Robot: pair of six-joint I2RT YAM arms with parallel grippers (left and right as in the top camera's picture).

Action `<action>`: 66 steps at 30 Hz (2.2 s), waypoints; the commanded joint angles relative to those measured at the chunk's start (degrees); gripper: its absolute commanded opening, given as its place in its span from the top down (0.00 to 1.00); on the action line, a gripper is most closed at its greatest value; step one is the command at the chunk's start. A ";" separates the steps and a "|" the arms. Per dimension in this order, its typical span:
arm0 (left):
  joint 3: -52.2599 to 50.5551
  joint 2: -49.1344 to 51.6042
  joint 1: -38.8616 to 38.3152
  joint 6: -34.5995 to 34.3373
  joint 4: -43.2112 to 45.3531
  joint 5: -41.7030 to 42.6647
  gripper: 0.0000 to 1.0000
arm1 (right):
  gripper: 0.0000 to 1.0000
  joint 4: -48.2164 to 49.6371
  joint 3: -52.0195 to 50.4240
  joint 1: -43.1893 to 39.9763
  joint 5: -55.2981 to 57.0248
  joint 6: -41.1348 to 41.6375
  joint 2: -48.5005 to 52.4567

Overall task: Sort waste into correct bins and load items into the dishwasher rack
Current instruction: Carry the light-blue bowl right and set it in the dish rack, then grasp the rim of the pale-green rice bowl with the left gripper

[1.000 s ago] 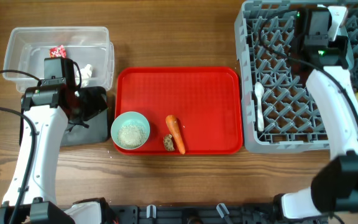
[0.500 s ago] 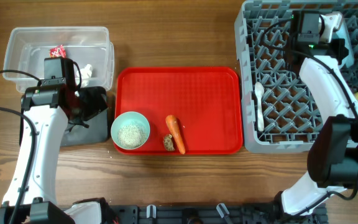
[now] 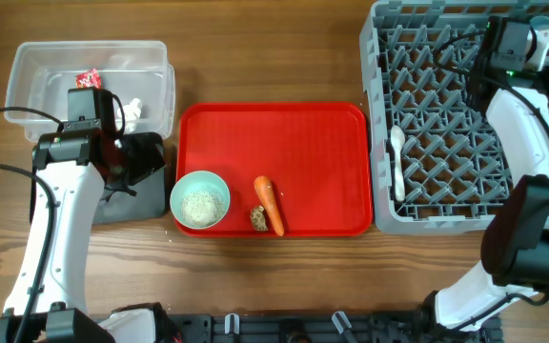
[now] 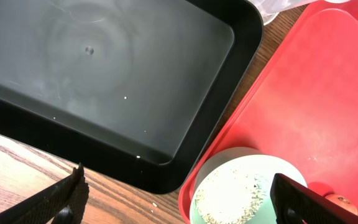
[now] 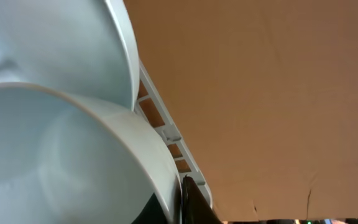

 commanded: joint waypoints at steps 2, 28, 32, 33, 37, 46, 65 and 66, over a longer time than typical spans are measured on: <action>0.11 0.11 0.31 -0.79 0.17 -0.55 0.04 | 0.91 -0.33 0.46 0.39 -0.57 -0.15 2.03; 0.11 0.11 0.31 -0.79 0.37 -0.55 0.04 | 0.79 -10.51 0.46 8.76 -16.76 5.46 4.68; 0.11 0.11 0.31 -0.79 0.35 -0.55 0.04 | 0.76 -14.60 0.46 8.85 -17.77 10.91 4.66; 0.11 0.11 0.31 -0.79 0.35 -0.55 0.04 | 0.74 -15.08 0.48 8.85 -17.79 10.93 4.66; 0.11 0.11 0.31 -0.79 0.35 -0.55 0.04 | 0.69 -16.11 0.48 8.85 -19.58 13.29 3.43; 0.11 0.11 0.31 -0.79 0.37 0.15 0.03 | 0.34 -16.48 0.50 8.85 -32.46 13.16 -7.96; -0.70 0.15 -13.60 -3.45 2.16 5.81 0.06 | 0.31 -28.48 0.48 15.32 -76.06 13.40 -17.84; -0.98 0.15 -14.47 -4.13 2.43 5.66 0.06 | 0.31 -28.57 0.48 15.72 -76.08 13.42 -17.84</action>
